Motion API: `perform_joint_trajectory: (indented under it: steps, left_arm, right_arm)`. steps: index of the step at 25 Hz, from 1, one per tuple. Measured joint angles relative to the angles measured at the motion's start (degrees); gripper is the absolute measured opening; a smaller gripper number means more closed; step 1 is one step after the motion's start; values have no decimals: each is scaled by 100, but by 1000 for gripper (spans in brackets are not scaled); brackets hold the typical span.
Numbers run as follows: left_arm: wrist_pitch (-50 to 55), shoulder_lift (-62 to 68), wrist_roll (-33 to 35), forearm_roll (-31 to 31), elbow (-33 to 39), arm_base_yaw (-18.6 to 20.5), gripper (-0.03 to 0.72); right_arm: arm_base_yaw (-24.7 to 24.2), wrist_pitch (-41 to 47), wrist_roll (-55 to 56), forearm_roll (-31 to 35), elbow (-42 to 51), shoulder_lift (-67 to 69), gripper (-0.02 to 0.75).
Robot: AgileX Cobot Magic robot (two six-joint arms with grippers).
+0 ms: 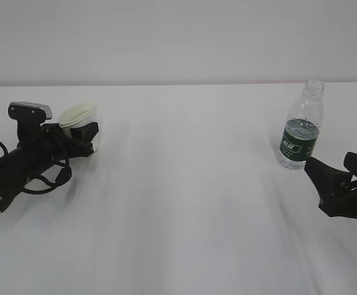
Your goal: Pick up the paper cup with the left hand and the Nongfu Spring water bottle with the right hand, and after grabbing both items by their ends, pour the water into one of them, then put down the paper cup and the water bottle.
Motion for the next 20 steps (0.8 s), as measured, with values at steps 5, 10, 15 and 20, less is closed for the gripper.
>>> perform_joint_trajectory:
  steps: [5,10,15,20]
  left_arm:
    - [-8,0,0,0,0,0,392]
    - [-8,9,0,0,0,0,405]
    - [14,22,0,21,0,0,512]
    - [14,44,0,21,0,0,578]
  right_arm:
    - [0,0,0,-4,0,0,563]
    - [0,0,13,-4,0,0,563]
    - [0,0,13,-13,0,0,563]
    - [0,0,25,-13,0,0,563]
